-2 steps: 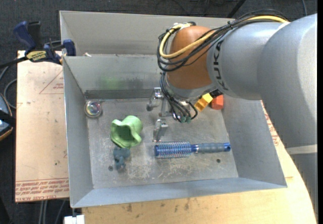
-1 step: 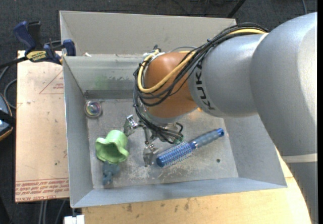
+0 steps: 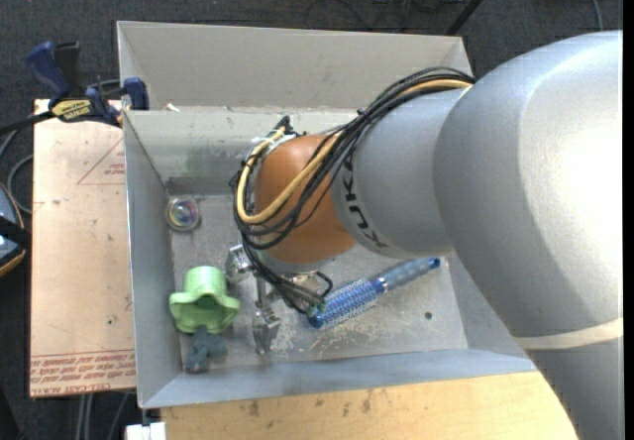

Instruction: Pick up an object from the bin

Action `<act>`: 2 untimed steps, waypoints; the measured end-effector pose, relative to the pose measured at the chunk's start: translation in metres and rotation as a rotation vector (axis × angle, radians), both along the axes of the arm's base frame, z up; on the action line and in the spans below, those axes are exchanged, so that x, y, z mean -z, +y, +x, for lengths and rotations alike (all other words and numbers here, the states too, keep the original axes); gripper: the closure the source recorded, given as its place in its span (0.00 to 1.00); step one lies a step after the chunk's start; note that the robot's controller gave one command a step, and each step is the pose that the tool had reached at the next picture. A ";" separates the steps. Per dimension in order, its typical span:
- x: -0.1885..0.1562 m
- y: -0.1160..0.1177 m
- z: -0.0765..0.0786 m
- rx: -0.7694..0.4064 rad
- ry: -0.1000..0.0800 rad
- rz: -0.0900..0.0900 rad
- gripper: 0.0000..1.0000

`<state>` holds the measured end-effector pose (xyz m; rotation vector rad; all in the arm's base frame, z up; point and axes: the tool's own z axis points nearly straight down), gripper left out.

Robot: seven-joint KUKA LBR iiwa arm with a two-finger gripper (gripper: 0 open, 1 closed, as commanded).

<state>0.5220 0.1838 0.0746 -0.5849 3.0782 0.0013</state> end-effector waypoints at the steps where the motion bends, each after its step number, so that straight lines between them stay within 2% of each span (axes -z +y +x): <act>1: 0.000 0.064 0.075 -0.044 -0.002 0.003 0.00; 2: -0.001 0.062 0.074 -0.041 -0.005 0.004 1.00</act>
Offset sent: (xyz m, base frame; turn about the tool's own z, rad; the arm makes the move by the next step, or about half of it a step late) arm 0.0704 0.0598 -0.0046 -0.0398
